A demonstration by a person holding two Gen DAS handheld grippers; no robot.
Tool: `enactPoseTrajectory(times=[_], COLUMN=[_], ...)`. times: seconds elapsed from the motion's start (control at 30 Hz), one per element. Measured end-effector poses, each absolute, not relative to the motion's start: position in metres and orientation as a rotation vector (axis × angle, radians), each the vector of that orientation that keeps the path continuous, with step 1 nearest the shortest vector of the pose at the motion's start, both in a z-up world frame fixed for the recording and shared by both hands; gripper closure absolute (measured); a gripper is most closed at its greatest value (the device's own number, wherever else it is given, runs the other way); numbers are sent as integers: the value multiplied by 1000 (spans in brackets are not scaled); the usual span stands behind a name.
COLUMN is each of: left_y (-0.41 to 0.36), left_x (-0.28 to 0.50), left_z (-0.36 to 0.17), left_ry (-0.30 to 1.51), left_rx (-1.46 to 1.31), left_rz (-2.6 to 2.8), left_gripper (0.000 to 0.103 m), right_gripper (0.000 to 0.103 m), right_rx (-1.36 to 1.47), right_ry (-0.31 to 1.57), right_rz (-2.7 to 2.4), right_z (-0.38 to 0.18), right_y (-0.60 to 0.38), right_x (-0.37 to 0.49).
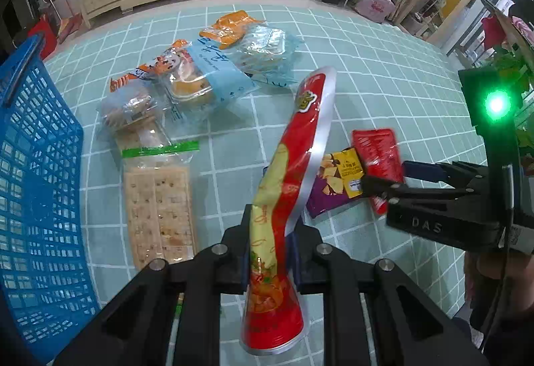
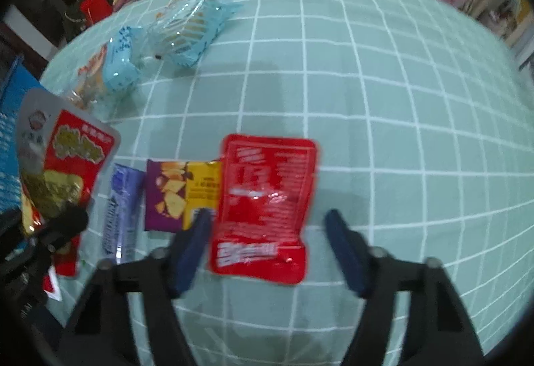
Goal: Organize snacks
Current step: 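Grasp the red sachet with the right gripper while the left gripper lifts the red bag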
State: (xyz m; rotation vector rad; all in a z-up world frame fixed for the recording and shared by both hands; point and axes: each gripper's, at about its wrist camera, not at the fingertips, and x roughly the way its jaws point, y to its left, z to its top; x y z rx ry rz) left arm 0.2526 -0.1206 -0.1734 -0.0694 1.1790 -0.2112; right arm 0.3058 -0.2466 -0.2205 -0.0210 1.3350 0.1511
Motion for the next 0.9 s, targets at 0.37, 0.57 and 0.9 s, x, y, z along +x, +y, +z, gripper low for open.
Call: enactPoseTrajectory(times=[0.37,0.57,0.9], left_y=[-110,-91,-30], left_x=[221,193,152], left_z=[-144,-105,-35], left_ry=[1112,1037,909], left_rx=[-74,-75,-65], left_rz=[-229,-231,-175], left_gripper=[86,86,86], right_gripper=[80,80,80], right_rx=[82,89,53], right_ry=[1290,1232,1068], right_rz=[222,261,395], right_z=[-190,-151,-59], right_y=[-259,-237,-164], right_x=[279,254,225])
